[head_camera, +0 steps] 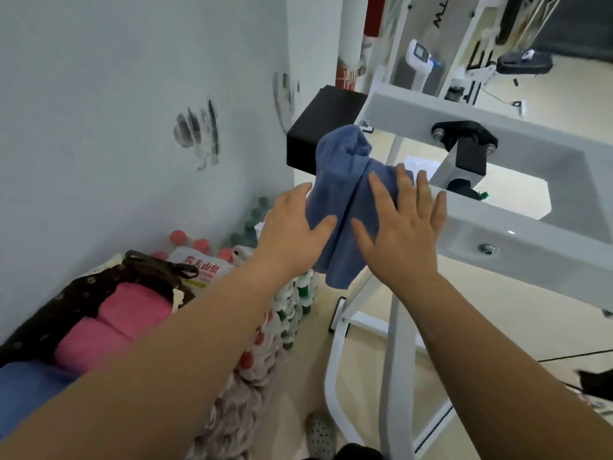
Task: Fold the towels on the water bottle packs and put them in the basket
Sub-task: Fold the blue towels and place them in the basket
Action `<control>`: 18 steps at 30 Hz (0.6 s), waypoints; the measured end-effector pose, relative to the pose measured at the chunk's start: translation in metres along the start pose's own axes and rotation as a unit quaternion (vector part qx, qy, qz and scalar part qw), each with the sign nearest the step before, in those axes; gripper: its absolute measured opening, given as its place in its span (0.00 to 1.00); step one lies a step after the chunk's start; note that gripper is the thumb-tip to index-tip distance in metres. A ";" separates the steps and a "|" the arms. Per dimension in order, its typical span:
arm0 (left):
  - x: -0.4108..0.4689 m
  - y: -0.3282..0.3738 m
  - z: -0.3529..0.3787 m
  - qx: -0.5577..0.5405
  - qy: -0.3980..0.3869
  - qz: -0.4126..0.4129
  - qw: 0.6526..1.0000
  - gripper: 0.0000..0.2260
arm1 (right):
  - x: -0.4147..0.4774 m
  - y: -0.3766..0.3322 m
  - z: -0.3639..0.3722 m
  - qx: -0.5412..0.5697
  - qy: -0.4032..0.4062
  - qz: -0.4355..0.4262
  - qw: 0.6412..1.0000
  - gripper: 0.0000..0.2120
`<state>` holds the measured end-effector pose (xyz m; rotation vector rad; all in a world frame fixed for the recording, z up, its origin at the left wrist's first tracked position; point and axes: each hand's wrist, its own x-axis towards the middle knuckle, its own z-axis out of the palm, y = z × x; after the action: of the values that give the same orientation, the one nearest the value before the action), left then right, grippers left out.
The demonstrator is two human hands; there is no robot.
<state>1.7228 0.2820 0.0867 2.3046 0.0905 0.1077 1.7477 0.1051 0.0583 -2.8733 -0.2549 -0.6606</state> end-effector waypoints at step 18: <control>0.070 -0.004 0.022 -0.236 0.041 -0.161 0.958 0.08 | 0.014 0.011 0.028 0.036 0.199 -0.046 0.978 0.19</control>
<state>1.7947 0.2760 0.0723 1.7827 0.4329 0.0500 1.7742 0.1017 0.0379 -2.5980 -0.3424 -1.1923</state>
